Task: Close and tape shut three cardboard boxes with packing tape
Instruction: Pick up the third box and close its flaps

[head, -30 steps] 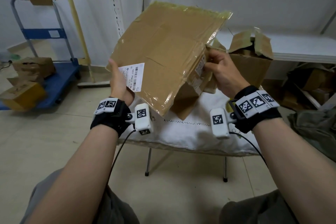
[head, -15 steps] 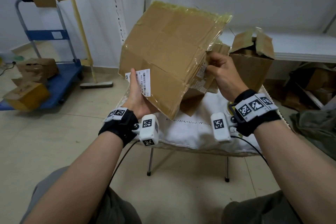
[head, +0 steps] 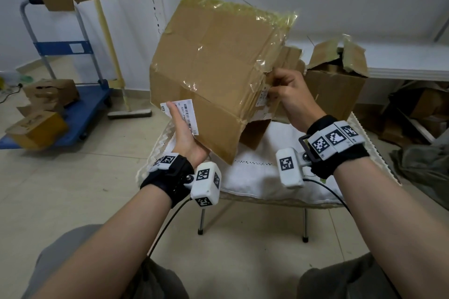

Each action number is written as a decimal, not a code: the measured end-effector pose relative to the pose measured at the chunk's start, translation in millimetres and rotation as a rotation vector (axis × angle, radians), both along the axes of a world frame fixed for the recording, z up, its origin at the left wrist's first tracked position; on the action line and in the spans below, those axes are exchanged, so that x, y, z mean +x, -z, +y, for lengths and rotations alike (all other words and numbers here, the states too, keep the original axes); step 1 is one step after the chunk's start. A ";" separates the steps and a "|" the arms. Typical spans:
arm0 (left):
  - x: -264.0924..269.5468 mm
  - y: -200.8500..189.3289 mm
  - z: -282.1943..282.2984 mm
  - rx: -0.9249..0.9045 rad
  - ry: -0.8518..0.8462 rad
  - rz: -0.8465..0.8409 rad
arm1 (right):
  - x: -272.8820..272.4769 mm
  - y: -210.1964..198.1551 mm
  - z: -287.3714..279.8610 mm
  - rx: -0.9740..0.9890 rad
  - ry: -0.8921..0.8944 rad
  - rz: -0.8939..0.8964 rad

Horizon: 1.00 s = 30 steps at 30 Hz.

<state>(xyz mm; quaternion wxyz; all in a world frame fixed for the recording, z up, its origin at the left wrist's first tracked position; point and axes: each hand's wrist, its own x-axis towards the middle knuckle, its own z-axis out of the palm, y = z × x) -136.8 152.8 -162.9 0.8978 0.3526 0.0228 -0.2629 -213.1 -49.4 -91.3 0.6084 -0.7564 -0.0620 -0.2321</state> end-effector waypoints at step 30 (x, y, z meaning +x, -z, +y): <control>-11.2 19.6 -31.3 0.290 -0.119 0.174 | -4.1 33.8 -29.0 -0.571 0.059 0.122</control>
